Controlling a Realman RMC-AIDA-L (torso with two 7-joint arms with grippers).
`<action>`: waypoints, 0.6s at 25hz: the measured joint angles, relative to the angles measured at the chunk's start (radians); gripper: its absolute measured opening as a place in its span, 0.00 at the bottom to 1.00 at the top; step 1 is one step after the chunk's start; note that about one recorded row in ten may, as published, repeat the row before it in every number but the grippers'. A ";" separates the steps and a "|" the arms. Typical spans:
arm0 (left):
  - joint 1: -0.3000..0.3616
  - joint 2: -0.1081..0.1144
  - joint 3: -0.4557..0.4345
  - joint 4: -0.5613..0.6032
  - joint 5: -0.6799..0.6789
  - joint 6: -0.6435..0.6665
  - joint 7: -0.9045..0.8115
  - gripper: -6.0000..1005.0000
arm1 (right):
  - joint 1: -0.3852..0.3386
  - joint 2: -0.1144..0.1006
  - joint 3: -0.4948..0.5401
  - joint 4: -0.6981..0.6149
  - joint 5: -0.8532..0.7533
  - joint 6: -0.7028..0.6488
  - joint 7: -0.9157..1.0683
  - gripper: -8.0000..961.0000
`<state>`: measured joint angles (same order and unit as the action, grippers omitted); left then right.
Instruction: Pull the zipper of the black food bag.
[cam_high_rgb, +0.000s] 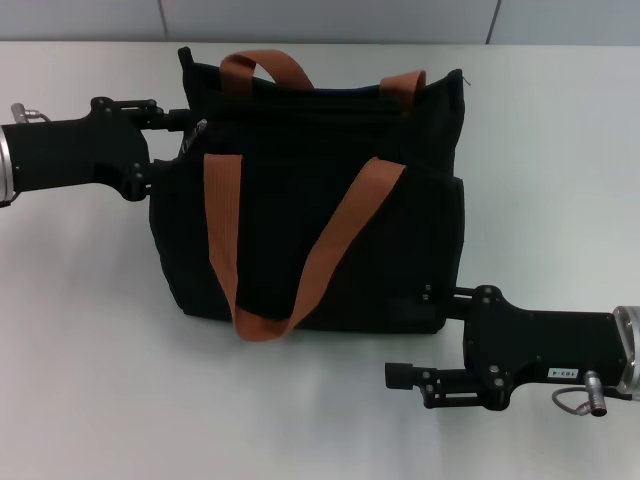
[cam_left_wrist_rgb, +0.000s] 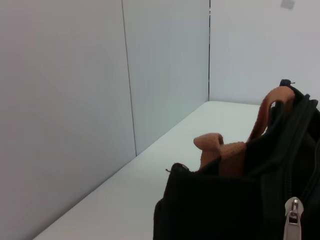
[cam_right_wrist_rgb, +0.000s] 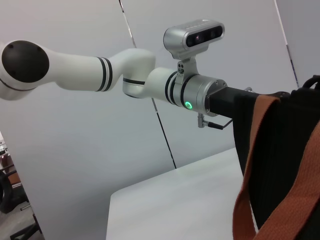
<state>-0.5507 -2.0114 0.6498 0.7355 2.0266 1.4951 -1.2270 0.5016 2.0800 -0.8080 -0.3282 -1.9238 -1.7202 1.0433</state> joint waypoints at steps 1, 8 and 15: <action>0.000 0.000 0.000 0.002 0.001 0.000 0.002 0.70 | 0.000 0.000 0.000 0.000 0.000 0.000 0.000 0.79; 0.008 0.002 -0.016 0.005 -0.010 0.010 0.019 0.45 | 0.000 0.000 0.001 0.000 0.000 0.000 0.002 0.79; 0.007 0.002 -0.012 0.005 -0.011 0.011 0.017 0.17 | 0.000 0.000 0.003 0.000 0.000 0.000 0.003 0.79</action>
<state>-0.5434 -2.0094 0.6381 0.7409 2.0154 1.5063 -1.2097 0.5016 2.0800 -0.8054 -0.3282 -1.9235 -1.7200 1.0461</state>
